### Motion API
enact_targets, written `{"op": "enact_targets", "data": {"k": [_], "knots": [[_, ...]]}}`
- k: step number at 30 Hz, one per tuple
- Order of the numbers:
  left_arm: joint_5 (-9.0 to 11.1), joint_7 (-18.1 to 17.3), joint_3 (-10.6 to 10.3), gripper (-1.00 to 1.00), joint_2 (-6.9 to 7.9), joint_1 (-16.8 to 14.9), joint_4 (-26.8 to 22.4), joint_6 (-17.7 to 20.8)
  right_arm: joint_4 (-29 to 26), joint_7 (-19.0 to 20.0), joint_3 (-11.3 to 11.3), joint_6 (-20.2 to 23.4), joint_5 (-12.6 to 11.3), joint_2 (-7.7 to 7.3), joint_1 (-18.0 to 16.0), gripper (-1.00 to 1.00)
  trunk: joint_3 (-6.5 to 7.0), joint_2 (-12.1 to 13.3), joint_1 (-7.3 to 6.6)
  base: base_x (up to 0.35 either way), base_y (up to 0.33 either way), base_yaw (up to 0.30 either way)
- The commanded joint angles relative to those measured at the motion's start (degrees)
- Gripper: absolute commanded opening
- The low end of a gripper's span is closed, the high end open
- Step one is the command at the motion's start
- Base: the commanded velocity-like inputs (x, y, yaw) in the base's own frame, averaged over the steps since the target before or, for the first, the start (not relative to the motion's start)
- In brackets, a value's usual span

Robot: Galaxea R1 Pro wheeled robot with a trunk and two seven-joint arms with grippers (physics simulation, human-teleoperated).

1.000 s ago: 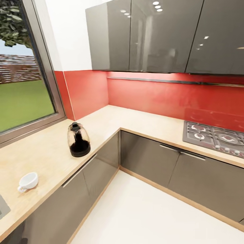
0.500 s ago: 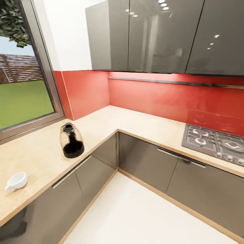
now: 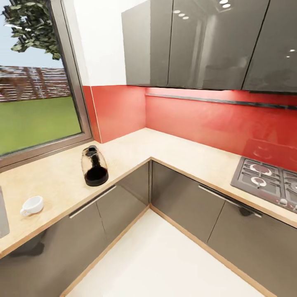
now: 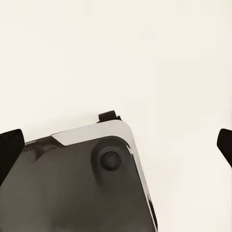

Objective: Set up a coffee station on the kitchen countertop: keep the coffee maker on the countertop, move the bottle of coffee from the kitchen shelf to the counter next to the coffee maker, place a paper coffee filter on top of the coffee maker, put the saucer next to the coffee maker with the coffee cup on the saucer, and place the electric kettle next to the coffee maker.

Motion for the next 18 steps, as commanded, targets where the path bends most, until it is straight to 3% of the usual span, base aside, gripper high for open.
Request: {"op": "enact_targets", "data": {"k": [1,7,18], "knots": [[-0.6,0.3,0.2,1.00,-0.02,-0.1,0.0,-0.2,0.0,0.0,-0.1,-0.2,-0.3,0.02,0.0,1.00,-0.11,-0.1,0.02,0.000,-0.232,0.276],[-0.5,0.3,0.2,1.00,-0.02,-0.1,0.0,-0.2,0.1,0.0,-0.1,-0.2,-0.3,0.02,-0.1,1.00,-0.11,-0.1,0.02,0.000,-0.176,0.276],[-0.5,0.3,0.2,1.00,-0.02,-0.1,0.0,-0.2,0.1,0.0,-0.1,-0.2,-0.3,0.02,0.0,1.00,-0.11,-0.1,0.02,0.000,-0.011,0.276]]}}
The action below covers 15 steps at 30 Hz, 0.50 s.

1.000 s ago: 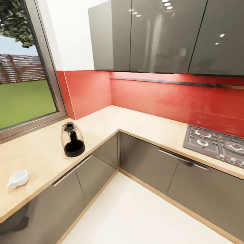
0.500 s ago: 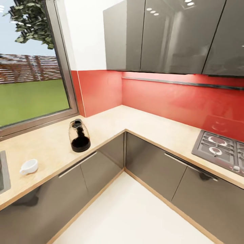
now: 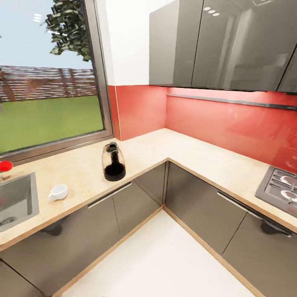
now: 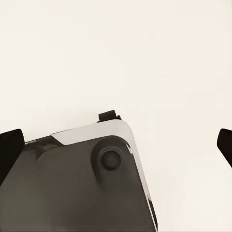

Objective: Set up a coffee station on the kitchen countertop: keep the coffee maker on the countertop, move the bottle of coffee from the kitchen shelf to the counter next to the coffee maker, place a paper coffee filter on top of the coffee maker, put the saucer next to the coffee maker with the coffee cup on the saucer, and place the electric kettle next to the coffee maker.

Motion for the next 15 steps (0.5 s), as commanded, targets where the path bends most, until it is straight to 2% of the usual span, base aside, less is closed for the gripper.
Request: {"op": "enact_targets", "data": {"k": [1,9,15], "knots": [[-0.6,0.3,0.2,1.00,-0.02,-0.1,0.1,-0.2,0.0,-0.1,-0.1,-0.2,-0.3,0.02,0.0,1.00,-0.11,-0.1,0.02,0.000,0.000,0.276],[-0.6,0.3,0.2,1.00,-0.02,-0.1,0.1,-0.2,0.0,-0.1,-0.1,-0.1,-0.3,0.06,0.0,1.00,-0.11,-0.1,0.02,0.002,0.000,0.276],[-0.6,0.3,0.2,1.00,-0.02,-0.1,0.1,-0.2,0.0,-0.1,-0.1,-0.1,-0.3,0.10,0.0,1.00,-0.11,-0.1,0.02,0.078,-0.006,0.276]]}}
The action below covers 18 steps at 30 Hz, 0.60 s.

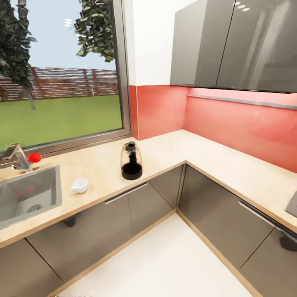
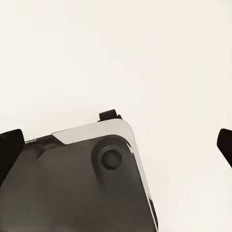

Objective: Set up a coffee station on the kitchen countertop: keep the coffee maker on the countertop, move the bottle of coffee from the kitchen shelf to the counter next to the coffee maker, place a paper coffee filter on top of the coffee maker, put the saucer next to the coffee maker with the coffee cup on the saucer, and place the electric kettle next to the coffee maker.

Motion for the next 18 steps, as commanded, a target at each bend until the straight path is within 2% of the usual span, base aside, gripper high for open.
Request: {"op": "enact_targets", "data": {"k": [1,11,18], "knots": [[-0.6,0.3,0.2,1.00,-0.02,-0.1,0.1,-0.2,0.0,-0.1,-0.1,-0.2,-0.3,0.02,0.0,1.00,-0.10,-0.1,0.04,0.142,-0.067,0.277],[-0.6,0.3,0.3,1.00,-0.02,-0.1,0.1,-0.2,0.0,-0.1,-0.1,-0.2,-0.3,0.11,0.0,1.00,-0.10,-0.1,0.04,0.203,-0.137,0.278],[-0.5,0.3,0.3,1.00,-0.02,-0.1,0.1,-0.2,0.0,-0.2,-0.1,-0.1,-0.3,0.19,0.0,1.00,-0.10,-0.1,0.04,0.069,-0.092,0.278]]}}
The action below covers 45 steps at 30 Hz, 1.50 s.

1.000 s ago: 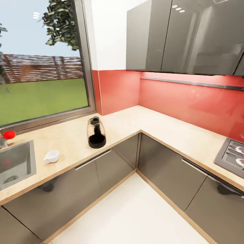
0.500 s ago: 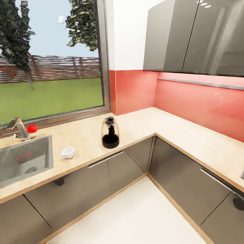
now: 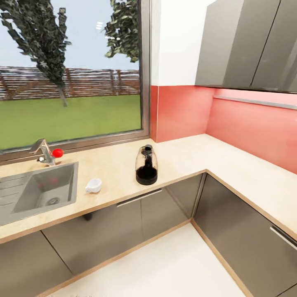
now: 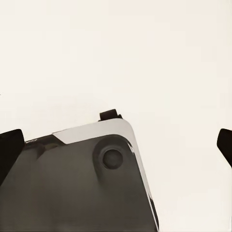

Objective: Set up a coffee station on the kitchen countertop: keep the coffee maker on the countertop, move the bottle of coffee from the kitchen shelf to the counter next to the coffee maker, place a paper coffee filter on top of the coffee maker, put the saucer next to the coffee maker with the coffee cup on the saucer, and place the electric kettle next to the coffee maker.

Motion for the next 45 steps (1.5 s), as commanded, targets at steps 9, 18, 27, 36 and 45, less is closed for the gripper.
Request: {"op": "enact_targets", "data": {"k": [9,18,27,36,45], "knots": [[-0.6,0.3,0.2,1.00,-0.02,-0.1,0.1,-0.2,0.0,-0.1,-0.1,-0.2,-0.3,0.09,0.0,1.00,-0.11,-0.1,0.02,0.000,0.000,0.279],[-0.6,0.3,0.2,1.00,-0.02,-0.1,0.1,-0.2,0.0,-0.1,-0.1,-0.2,-0.3,0.11,0.0,1.00,-0.11,-0.1,0.02,0.000,0.000,0.279],[-0.6,0.3,0.2,1.00,-0.02,-0.1,0.2,-0.2,0.1,-0.1,-0.1,-0.2,-0.2,0.11,0.0,1.00,-0.11,-0.1,0.02,0.000,0.000,0.279],[-0.6,0.3,0.3,1.00,-0.06,-0.1,0.2,-0.2,0.1,-0.1,-0.1,-0.2,-0.2,0.19,0.0,1.00,-0.11,-0.1,0.02,0.000,0.000,0.279],[-0.6,0.3,0.3,1.00,-0.10,-0.1,0.2,-0.2,-0.1,0.2,-0.1,-0.3,-0.3,-0.47,0.0,1.00,-0.11,-0.1,0.02,0.003,-0.014,0.073]]}}
